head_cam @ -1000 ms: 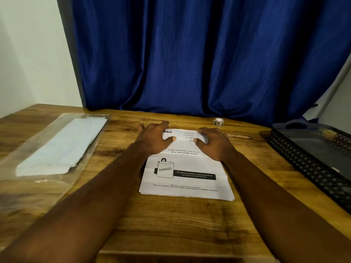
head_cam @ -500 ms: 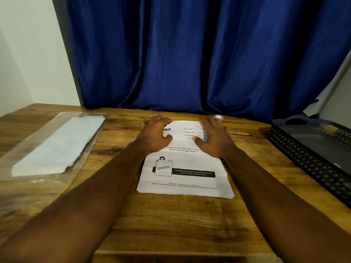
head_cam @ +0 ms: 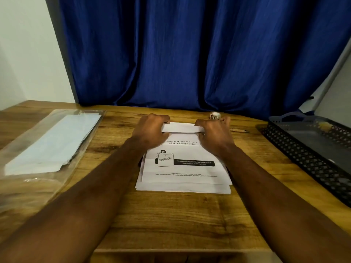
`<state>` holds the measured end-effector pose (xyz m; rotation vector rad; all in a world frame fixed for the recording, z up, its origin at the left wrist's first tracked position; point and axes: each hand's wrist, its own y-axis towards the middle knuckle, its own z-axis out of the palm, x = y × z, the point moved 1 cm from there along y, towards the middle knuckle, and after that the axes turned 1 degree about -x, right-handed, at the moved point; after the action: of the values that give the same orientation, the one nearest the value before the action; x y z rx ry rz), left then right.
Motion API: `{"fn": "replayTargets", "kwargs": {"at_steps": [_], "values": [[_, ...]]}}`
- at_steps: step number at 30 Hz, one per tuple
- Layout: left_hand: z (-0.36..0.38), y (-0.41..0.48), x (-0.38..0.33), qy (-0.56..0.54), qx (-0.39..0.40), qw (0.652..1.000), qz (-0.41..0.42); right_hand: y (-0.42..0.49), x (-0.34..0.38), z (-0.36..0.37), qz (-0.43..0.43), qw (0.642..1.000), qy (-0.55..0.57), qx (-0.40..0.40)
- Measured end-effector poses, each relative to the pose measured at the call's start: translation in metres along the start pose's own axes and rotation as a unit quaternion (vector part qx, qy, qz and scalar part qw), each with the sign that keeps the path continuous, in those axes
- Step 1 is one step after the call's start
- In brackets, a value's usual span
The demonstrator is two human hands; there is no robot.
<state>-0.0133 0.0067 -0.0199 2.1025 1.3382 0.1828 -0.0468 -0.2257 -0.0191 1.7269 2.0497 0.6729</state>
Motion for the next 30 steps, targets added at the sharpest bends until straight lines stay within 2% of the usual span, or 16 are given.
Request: {"fn": "replayTargets", "kwargs": {"at_steps": [4, 10, 14, 20, 23, 30], "values": [[-0.004, -0.002, 0.0, 0.001, 0.055, 0.998, 0.018, -0.003, -0.002, -0.001, 0.023, 0.999, -0.005, 0.048], [-0.005, -0.005, 0.002, -0.044, 0.134, 0.99, -0.008, -0.004, 0.003, -0.006, 0.056, 0.993, 0.014, 0.103], [-0.004, -0.009, -0.003, -0.055, 0.129, 0.99, -0.005, -0.008, 0.016, -0.01, 0.049, 0.986, 0.047, 0.155], [-0.002, -0.014, -0.005, -0.058, 0.151, 0.987, -0.015, -0.006, 0.043, 0.01, -0.014, 0.946, 0.069, 0.316], [-0.002, -0.013, -0.005, -0.055, 0.151, 0.987, -0.02, -0.002, 0.042, 0.009, -0.012, 0.939, 0.058, 0.339], [0.003, -0.013, 0.004, -0.058, 0.131, 0.99, -0.007, -0.001, -0.013, 0.015, 0.084, 0.934, 0.008, 0.347]]}}
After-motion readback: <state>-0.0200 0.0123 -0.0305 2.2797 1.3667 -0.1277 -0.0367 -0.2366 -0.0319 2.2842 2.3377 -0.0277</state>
